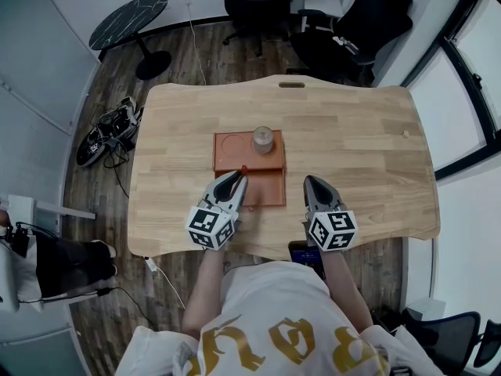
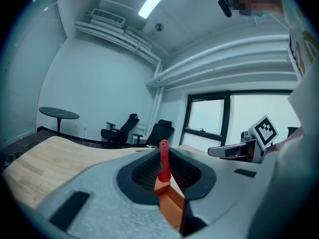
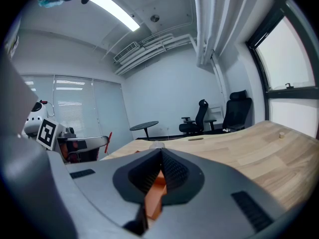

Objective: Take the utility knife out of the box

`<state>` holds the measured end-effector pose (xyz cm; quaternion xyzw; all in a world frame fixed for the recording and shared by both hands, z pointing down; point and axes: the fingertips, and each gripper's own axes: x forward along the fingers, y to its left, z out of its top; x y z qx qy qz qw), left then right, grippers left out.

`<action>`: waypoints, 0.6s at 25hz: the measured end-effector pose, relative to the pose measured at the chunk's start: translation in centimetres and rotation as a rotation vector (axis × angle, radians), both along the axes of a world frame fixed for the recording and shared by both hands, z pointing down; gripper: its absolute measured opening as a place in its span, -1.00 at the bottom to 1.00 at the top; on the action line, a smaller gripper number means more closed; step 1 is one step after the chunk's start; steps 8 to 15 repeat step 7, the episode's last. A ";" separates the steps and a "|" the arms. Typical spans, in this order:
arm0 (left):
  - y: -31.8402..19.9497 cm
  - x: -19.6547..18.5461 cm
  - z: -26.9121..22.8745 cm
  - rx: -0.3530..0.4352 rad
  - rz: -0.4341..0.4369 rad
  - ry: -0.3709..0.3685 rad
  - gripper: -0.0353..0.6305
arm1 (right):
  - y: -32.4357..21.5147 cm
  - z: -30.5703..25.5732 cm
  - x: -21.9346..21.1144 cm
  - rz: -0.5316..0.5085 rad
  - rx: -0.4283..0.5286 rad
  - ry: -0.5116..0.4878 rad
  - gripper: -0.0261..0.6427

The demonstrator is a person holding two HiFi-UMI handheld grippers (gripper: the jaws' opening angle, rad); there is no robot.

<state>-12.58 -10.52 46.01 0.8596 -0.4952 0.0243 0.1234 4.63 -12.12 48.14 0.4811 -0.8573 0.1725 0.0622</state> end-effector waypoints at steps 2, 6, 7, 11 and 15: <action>0.0 0.2 0.2 -0.003 0.011 0.002 -0.72 | 0.0 0.1 0.1 -0.001 0.001 0.000 -0.89; 0.0 0.3 0.2 -0.004 0.018 0.001 -0.72 | -0.1 0.1 0.0 -0.005 0.001 0.004 -0.89; -0.1 0.3 0.2 -0.005 0.018 0.001 -0.72 | 0.0 0.1 -0.1 -0.006 0.000 0.005 -0.89; -0.1 0.3 0.2 -0.005 0.018 0.001 -0.72 | 0.0 0.1 -0.1 -0.006 0.000 0.005 -0.89; -0.1 0.3 0.2 -0.005 0.018 0.001 -0.72 | 0.0 0.1 -0.1 -0.006 0.000 0.005 -0.89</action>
